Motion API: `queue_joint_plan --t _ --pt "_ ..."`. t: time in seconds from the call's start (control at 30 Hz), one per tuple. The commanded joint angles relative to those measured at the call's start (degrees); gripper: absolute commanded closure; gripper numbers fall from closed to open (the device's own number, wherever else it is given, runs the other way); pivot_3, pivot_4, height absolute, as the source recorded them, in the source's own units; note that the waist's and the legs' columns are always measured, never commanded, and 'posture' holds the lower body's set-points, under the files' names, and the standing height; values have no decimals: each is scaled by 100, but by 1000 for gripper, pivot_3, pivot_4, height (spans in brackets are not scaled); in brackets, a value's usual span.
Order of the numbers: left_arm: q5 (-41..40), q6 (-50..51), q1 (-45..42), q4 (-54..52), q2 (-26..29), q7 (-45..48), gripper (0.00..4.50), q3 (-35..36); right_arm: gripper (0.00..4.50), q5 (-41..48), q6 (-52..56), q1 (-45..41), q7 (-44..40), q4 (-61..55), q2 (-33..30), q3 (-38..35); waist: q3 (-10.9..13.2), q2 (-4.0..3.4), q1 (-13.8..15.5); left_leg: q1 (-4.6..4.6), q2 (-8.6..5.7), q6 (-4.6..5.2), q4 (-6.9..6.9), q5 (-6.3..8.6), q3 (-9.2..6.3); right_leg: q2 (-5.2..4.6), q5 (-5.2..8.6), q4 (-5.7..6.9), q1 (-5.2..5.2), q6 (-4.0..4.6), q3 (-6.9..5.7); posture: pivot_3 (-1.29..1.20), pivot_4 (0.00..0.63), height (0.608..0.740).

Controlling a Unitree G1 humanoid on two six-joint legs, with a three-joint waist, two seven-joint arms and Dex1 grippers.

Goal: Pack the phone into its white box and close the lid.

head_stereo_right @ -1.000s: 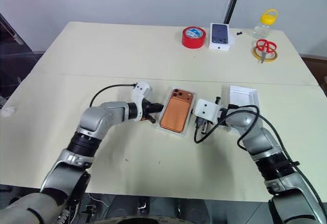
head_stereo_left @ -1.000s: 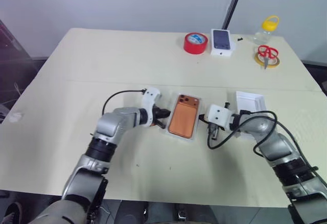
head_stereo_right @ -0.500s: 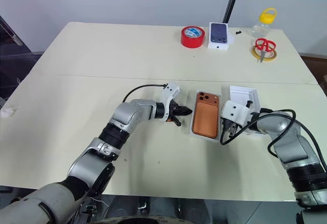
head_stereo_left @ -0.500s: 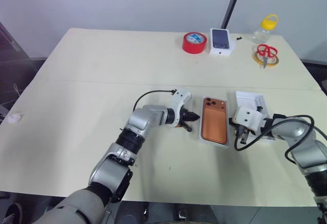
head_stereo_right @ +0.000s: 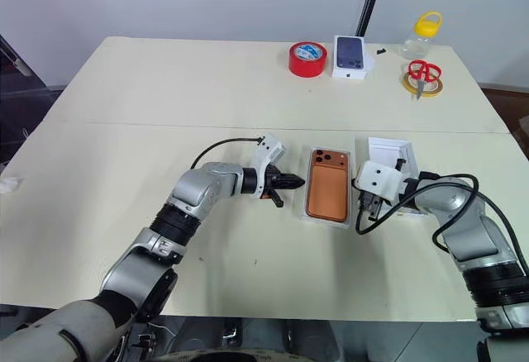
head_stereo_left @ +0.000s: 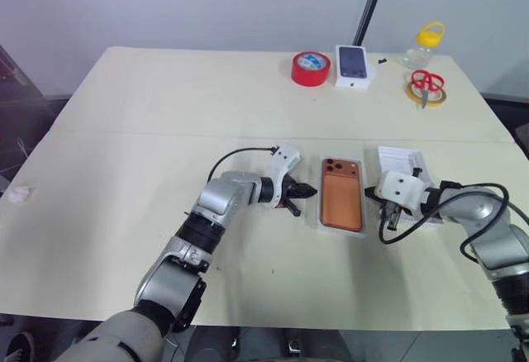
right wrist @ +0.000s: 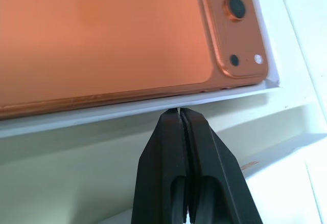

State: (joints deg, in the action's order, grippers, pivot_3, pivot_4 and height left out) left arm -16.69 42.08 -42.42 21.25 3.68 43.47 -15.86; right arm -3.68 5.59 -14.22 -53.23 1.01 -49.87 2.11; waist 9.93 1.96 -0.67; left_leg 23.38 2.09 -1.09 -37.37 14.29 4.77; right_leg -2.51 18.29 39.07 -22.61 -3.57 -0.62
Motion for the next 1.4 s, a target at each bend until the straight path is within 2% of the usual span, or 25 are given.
queue_joint_plan --t 0.03,0.23,0.37,0.5,0.53,0.57,0.6,0.63,0.67,0.83,0.87,0.9,1.03,1.17,1.3,1.4 --pt "0 -72 31 -302 71 -18 4500 136 4433 22 -172 -85 3 17 -41 -30 0 0 -1 0 0 0 0 0 0 0 0 0 0 0 0 0 150 740" --pt "-210 -59 37 -653 359 46 4500 531 4433 -29 -481 282 -22 337 -428 -256 0 0 4 0 0 -1 0 -1 0 0 0 0 0 0 0 0 150 740" --pt "-161 -405 108 -940 601 165 4500 636 4433 179 -537 531 -39 248 -548 -466 0 0 19 -1 -1 -2 -4 -1 0 -1 0 0 6 -1 0 0 150 740" --pt "-303 -599 153 -1146 859 419 4500 824 4433 1012 359 543 -270 -346 -413 -846 0 -1 6 -3 -1 -2 -8 -2 0 -2 -1 0 10 -4 0 0 150 740" --pt "-372 -547 161 -1184 936 517 4500 869 4060 1289 726 543 -338 -452 -405 -980 0 -1 0 -3 -1 -2 -8 -2 0 -2 -2 2 10 -4 0 0 150 740" --pt "-446 -512 165 -1197 1001 594 4500 926 3928 1468 988 548 -359 -526 -402 -1093 0 -1 -6 -4 0 -3 -8 -2 0 -2 -2 3 10 -5 0 0 150 740" --pt "-494 -494 165 -1196 1037 634 3968 956 3582 1562 1151 557 -354 -576 -408 -1158 0 -1 -7 -6 1 -3 -8 -2 -1 -2 -2 4 11 -4 0 0 150 740" --pt "-408 -687 198 -1211 1135 659 3724 947 3182 1573 1226 557 -236 -610 -390 -1256 0 -1 -2 -7 2 -3 -7 -2 -1 -1 -2 5 11 -4 0 0 150 740" --pt "-345 -860 247 -1235 1256 725 3269 943 2717 1687 1436 507 -72 -699 -314 -1407 0 -2 -3 -9 2 -2 -7 -2 -3 -1 -2 5 14 -4 -1 0 150 740" --pt "-266 -1414 474 -1253 1820 1206 800 899 204 1555 2548 287 913 -884 -155 -1678 -1 -6 -4 -8 3 2 -4 1 -1 -2 -2 5 10 -3 0 0 150 740" --pt "-229 -1517 491 -1167 1879 1233 305 904 0 1491 2758 250 1105 -872 -131 -1677 -1 -6 4 -8 4 3 -4 2 -2 -2 -2 5 10 -2 0 0 150 740" --pt "-111 -1860 528 -1052 1943 1263 141 903 0 1562 3135 163 1294 -896 -38 -1716 -1 -6 15 -7 4 4 -4 2 -2 -2 -2 5 10 -2 0 0 150 740" --pt "-17 -2766 552 -678 2211 1740 141 982 0 2056 4581 -90 1734 -1458 360 -1793 -1 -7 9 -3 3 20 -6 11 0 -8 -2 4 7 -2 1 0 150 740" --pt "-163 -3335 597 -590 2377 2220 141 1129 0 2054 5446 137 2033 -1969 388 -1749 1 -12 6 6 4 23 3 12 1 -8 -2 4 -9 -1 0 0 150 740" --pt "-370 -3589 885 -711 2575 2717 141 1269 0 1981 5736 494 2036 -2300 79 -1586 0 -13 4 9 3 33 4 18 4 -8 -1 -2 -8 -2 0 0 150 740" --pt "-579 -3735 1179 -956 2703 3081 141 1344 0 2047 6262 237 2080 -2188 -128 -1566 3 -19 -25 9 3 37 1 20 11 -10 -2 -2 -10 -2 4 0 150 740"
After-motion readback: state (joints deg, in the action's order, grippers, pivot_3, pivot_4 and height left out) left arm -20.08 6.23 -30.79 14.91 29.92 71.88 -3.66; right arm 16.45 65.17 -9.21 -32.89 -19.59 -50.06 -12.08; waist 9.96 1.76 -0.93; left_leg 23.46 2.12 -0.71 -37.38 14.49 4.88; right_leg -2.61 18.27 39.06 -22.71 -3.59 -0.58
